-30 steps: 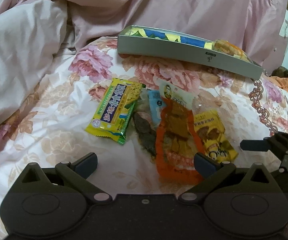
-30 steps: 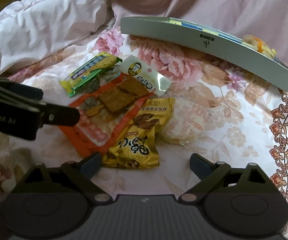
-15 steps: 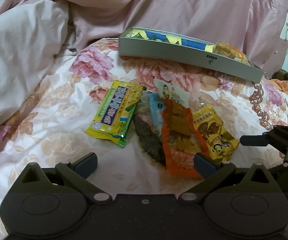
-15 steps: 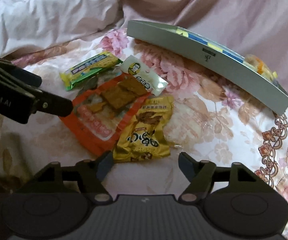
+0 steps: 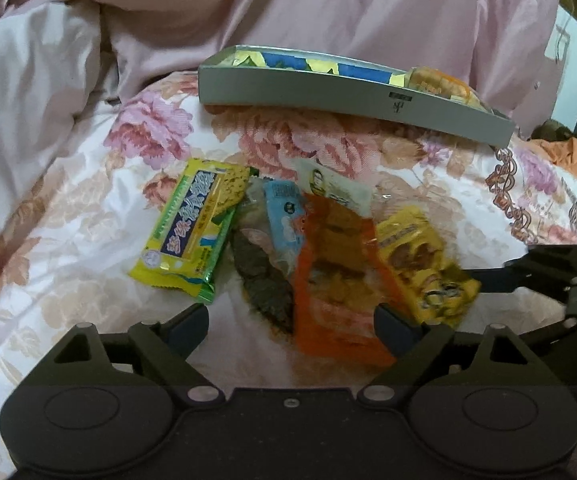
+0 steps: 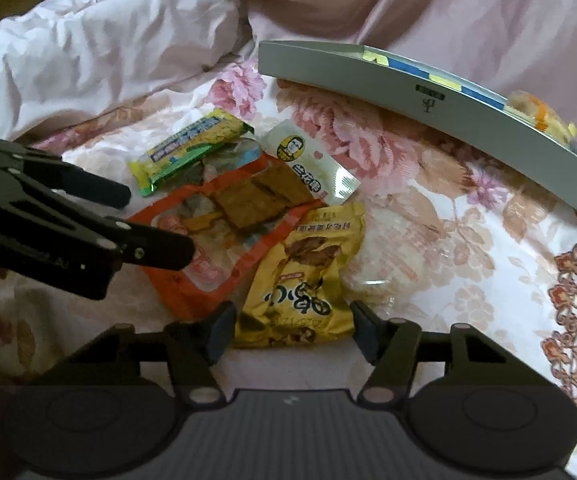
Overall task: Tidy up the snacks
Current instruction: 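Lower the left gripper onto the orange tofu pack while the right gripper approaches the yellow pouch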
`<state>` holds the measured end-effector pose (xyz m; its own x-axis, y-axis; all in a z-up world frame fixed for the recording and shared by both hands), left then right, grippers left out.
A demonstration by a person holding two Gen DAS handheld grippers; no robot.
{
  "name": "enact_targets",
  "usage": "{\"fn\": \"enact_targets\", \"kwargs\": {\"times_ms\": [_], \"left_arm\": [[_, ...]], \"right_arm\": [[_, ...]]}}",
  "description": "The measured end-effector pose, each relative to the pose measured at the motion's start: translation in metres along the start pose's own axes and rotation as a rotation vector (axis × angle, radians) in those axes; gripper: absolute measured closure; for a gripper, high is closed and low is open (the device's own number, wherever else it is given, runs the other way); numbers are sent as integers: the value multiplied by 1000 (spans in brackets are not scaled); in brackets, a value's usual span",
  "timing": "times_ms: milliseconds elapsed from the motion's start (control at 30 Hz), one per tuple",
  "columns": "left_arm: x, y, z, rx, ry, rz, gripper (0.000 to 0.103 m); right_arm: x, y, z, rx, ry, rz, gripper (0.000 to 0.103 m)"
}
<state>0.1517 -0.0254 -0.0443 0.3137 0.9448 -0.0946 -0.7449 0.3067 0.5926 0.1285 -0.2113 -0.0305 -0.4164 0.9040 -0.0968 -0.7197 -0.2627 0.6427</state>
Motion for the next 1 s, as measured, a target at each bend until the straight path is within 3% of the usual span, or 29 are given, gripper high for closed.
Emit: {"fn": "enact_targets", "kwargs": {"times_ms": [300,567,833,933,1000], "left_arm": [[-18,-3,3,-4,-41,-31,8],[-48,-33,8,61,-230,83,8],[-70,-51,15,80,-337,118,5],[-72,-55,19,94,-328,122,13],[-72,-53,21,90,-324,141,24]], "right_arm": [[-26,34,-14,81,-30,1,37],[-41,39,-24,65,-63,-18,36],[-44,32,-26,51,-41,-13,32],[-45,33,-26,54,-32,-13,32],[-43,33,-25,51,-26,-15,32]]}}
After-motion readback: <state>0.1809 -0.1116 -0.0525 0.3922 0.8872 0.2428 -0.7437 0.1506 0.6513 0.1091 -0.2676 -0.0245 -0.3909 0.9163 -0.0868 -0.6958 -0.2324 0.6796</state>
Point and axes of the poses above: each gripper's, at about its wrist camera, not at the fingertips, and y roughly against the way its jaws point, x to its left, z to its top, the point moved 2 cm from there along -y, roughly the way its jaws point, and after that the axes turned 4 degrees about -x, right-handed, at the moved point
